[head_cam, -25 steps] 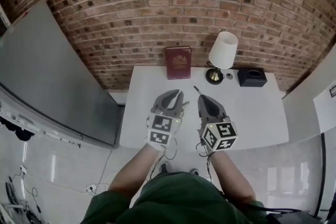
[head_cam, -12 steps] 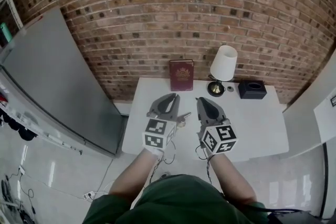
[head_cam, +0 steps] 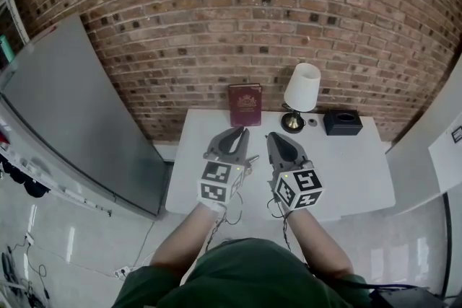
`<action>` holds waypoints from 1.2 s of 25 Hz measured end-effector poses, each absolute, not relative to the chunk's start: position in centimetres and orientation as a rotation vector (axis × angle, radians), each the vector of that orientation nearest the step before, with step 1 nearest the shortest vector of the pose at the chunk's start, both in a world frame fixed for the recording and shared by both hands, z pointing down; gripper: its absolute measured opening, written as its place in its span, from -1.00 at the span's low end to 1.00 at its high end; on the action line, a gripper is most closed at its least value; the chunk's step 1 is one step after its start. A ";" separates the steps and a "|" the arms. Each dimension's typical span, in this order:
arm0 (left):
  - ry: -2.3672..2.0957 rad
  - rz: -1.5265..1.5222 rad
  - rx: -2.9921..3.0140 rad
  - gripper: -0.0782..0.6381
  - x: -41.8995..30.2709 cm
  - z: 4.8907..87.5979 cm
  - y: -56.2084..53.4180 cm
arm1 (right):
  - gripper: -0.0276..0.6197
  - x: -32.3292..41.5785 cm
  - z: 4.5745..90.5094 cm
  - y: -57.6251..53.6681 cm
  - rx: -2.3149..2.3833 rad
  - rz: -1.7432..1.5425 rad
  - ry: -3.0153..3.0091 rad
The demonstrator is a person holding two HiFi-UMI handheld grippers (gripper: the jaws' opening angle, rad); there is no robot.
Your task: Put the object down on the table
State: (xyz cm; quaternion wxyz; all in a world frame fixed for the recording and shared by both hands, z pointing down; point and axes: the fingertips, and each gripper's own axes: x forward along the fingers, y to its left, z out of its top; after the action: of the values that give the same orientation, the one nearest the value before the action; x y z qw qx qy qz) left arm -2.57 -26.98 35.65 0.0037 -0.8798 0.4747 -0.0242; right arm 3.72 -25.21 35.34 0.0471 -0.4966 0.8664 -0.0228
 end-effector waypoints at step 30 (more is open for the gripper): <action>1.539 -0.121 -2.768 -0.70 -3.2 37.6 -28.1 | -0.91 3.7 36.7 -25.5 -1.464 -0.107 2.629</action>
State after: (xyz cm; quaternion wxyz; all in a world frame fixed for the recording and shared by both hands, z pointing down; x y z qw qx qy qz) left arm -3.17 -28.05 37.59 -0.0140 -0.8734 0.4854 -0.0381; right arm 3.67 -25.51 36.73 0.0654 -0.4851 0.8713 -0.0355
